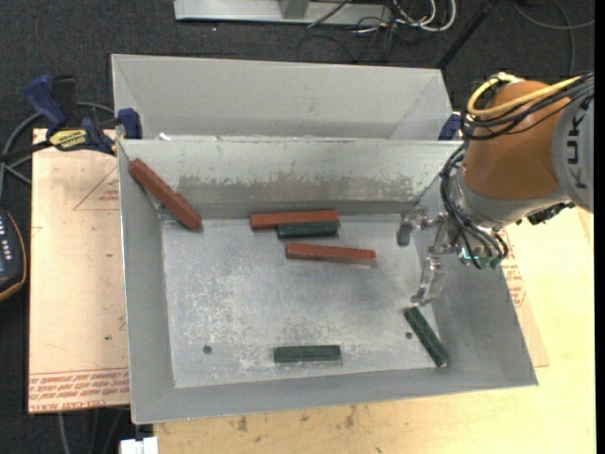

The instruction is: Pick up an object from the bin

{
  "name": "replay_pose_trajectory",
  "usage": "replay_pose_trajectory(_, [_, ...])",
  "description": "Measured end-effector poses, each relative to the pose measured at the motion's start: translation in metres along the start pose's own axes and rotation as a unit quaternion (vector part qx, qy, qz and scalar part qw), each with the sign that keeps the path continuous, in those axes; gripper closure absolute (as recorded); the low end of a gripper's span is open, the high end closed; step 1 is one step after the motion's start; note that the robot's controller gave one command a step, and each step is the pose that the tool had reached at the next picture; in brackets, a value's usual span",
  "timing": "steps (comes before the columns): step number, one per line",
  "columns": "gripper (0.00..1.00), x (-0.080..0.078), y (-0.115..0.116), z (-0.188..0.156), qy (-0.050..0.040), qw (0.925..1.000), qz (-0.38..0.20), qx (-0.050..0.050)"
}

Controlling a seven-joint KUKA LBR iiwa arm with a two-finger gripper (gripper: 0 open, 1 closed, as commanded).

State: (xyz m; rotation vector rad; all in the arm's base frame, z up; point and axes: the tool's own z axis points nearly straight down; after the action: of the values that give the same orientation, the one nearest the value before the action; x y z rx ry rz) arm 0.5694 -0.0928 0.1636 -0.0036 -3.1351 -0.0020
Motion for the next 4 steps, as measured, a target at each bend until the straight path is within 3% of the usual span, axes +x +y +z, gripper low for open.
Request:
replay_pose_trajectory(1, [0.00, 0.031, -0.053, -0.120, -0.0078, 0.9937, -0.112, 0.003])
replay_pose_trajectory(2, [0.00, 0.005, -0.014, 0.047, -0.0012, 0.9777, -0.210, -0.001])
replay_pose_trajectory(3, [0.00, 0.069, -0.049, 0.082, -0.0017, 0.9943, -0.107, 0.000])
replay_pose_trajectory(4, [0.00, 0.005, -0.061, 0.077, -0.0076, 0.9965, -0.083, 0.002])
